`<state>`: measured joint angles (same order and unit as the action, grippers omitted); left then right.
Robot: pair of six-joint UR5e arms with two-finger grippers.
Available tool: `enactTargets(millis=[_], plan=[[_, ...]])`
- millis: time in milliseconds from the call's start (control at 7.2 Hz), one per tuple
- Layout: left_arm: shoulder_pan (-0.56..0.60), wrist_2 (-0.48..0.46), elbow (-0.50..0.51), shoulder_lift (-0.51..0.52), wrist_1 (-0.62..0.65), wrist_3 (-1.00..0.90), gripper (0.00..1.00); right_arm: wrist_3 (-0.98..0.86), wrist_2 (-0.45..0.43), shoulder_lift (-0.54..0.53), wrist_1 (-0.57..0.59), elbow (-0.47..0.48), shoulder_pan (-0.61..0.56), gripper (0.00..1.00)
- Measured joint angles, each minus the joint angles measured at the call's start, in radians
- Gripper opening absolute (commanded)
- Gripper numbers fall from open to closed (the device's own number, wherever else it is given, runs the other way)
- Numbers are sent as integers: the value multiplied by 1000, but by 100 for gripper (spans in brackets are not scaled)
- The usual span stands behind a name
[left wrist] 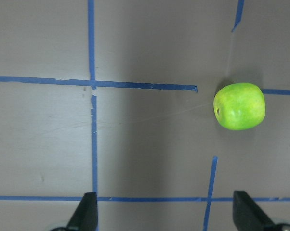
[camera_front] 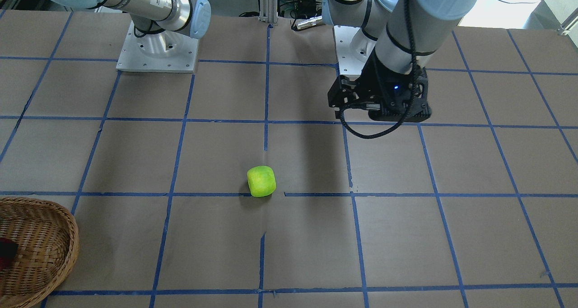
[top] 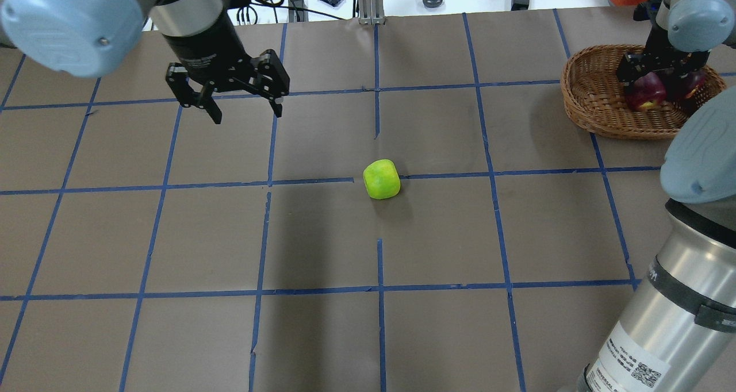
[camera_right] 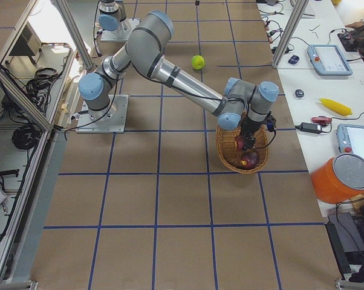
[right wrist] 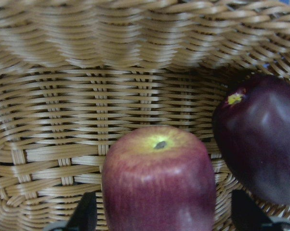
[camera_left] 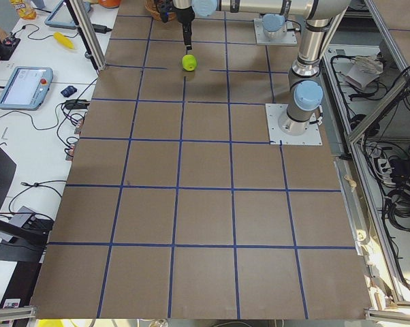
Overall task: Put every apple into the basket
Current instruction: 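Reach the right gripper to the green apple and grasp it while the left gripper withdraws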
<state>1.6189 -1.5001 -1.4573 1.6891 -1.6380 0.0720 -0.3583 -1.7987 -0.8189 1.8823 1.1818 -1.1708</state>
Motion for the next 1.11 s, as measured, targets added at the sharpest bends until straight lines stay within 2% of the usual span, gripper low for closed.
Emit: enactTargets(millis=[417, 694, 833, 1111], plan=[[-72, -31, -37, -45, 44, -42, 100, 1, 7, -66, -97, -3, -25, 100], [-57, -44, -44, -56, 100, -56, 100, 39, 13, -137, -184, 2, -147, 100], [-40, -56, -38, -54, 109, -66, 100, 122, 39, -160, -217, 6, -233, 100], [-21, -57, -33, -58, 115, -66, 100, 360, 170, -184, -250, 21, -376, 100]])
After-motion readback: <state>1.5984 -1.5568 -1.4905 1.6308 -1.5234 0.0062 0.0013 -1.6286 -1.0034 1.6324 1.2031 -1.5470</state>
